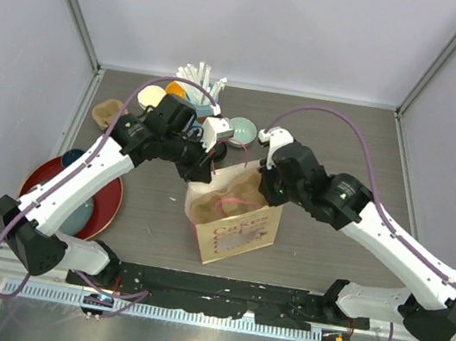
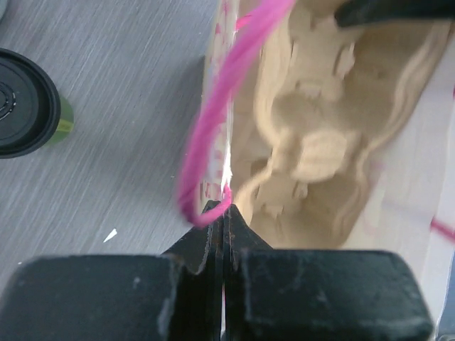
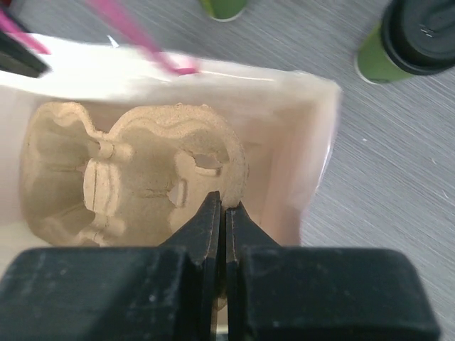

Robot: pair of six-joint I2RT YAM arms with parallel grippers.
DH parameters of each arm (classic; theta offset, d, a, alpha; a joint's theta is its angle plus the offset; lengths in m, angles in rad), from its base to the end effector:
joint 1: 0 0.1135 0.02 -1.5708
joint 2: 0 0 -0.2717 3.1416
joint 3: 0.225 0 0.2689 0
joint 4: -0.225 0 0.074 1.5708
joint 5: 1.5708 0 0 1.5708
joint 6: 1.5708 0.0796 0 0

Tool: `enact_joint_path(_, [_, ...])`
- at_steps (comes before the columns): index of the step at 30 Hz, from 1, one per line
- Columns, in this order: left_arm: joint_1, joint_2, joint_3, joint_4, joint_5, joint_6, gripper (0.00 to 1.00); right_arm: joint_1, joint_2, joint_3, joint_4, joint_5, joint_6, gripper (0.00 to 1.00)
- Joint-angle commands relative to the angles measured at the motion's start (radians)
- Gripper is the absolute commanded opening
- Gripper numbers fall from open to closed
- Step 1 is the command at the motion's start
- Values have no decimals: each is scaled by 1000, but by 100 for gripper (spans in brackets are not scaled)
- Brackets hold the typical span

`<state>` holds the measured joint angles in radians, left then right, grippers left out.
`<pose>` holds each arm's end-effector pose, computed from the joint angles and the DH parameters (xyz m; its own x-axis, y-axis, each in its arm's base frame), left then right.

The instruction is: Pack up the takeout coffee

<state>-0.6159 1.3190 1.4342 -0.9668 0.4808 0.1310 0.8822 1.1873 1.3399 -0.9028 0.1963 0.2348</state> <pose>0.2245 -0.2040 0.3576 -0.5094 0.5024 -0.6986 0.8346 0.4862 -0.2589 0.1896 0.2060 0.3609 -0.5765 -0.3413 -0.7424 -0.5475 0.8358 0.0409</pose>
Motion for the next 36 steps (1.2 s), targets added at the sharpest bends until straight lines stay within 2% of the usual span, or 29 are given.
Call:
enact_joint_path(1, [-8, 16, -18, 76, 25, -74, 0, 67, 52, 48, 59, 52, 75, 1])
enact_joint_path(9, [-8, -3, -8, 57, 39, -80, 0, 66, 41, -91, 110, 54, 196, 1])
enact_joint_path(18, [16, -20, 28, 40, -51, -108, 0, 61, 6, -197, 64, 118, 267, 1])
enact_joint_path(24, [16, -18, 5, 66, -31, -125, 0, 63, 118, -170, 108, 42, 264, 1])
enact_joint_path(27, [15, -23, -1, 71, -31, -126, 0, 63, 135, -166, 75, 80, 282, 2])
enact_joint_path(29, [16, -26, 2, 65, -36, -119, 0, 63, 124, -163, 32, 116, 296, 5])
enact_joint_path(32, [16, -24, 11, 57, -53, -113, 0, 63, 109, -150, 13, 127, 288, 22])
enact_joint_path(33, [16, -26, 15, 56, -56, -108, 0, 61, 104, -142, 12, 123, 282, 30])
enact_joint_path(36, [15, -27, 20, 48, -61, -94, 0, 64, 94, -102, 10, 101, 250, 41])
